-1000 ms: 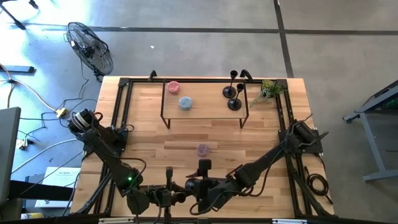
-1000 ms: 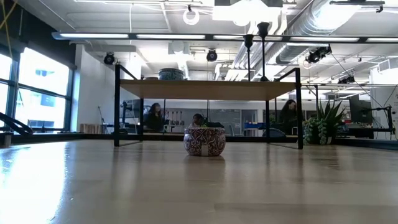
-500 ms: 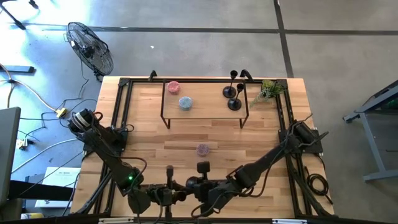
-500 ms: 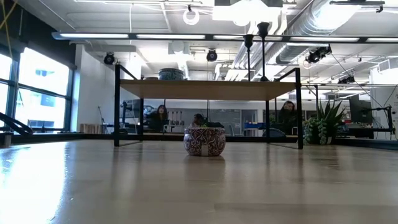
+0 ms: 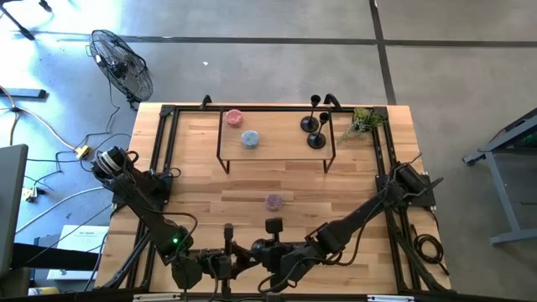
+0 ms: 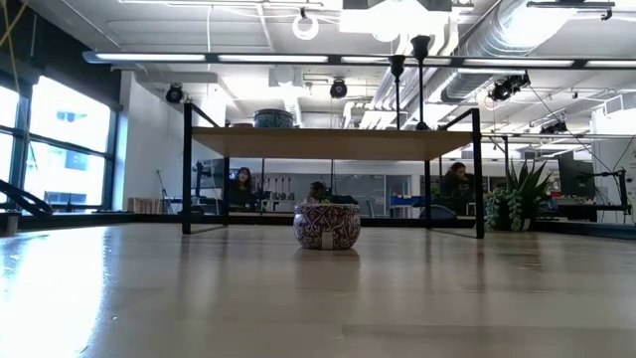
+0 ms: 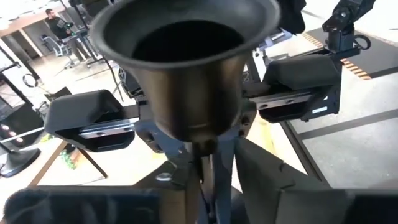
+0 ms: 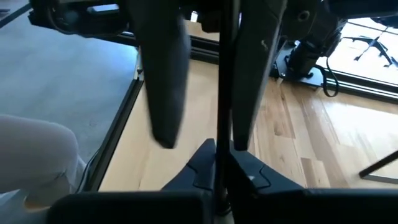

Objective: Pick & Place candle stick holders
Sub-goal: Put the black candle holder on the shelf

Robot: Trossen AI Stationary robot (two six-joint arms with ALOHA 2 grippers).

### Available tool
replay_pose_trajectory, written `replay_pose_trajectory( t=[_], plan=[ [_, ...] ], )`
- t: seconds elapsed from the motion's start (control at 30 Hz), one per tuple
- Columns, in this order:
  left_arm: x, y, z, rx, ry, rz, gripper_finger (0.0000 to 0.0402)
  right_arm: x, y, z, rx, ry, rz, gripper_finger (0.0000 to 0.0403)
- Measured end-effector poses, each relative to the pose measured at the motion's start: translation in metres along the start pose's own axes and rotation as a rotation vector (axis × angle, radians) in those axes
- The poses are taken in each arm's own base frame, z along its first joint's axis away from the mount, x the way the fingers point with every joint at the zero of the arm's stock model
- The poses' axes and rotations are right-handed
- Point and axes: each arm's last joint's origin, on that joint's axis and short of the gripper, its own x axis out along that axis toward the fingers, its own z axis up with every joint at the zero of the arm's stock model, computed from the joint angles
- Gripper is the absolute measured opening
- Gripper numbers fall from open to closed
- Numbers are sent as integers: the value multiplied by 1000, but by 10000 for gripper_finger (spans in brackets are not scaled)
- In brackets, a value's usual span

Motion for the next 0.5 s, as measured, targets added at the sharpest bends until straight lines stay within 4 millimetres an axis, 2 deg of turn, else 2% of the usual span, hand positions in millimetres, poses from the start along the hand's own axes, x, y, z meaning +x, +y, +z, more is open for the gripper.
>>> replay_pose_trajectory(
  t=[0.13,0.27,0.37,0.5],
  plan=[
    [0,0,-1,7,5,-2,124,0,-1,0,10,-3,-29,26],
    [0,0,-1,6,5,-1,151,0,-1,0,5,-4,-28,12],
    [-2,0,0,15,3,28,164,0,-1,1,3,-5,-31,8],
    [-4,2,1,17,3,100,171,0,-2,1,11,-7,-42,23]
  ],
)
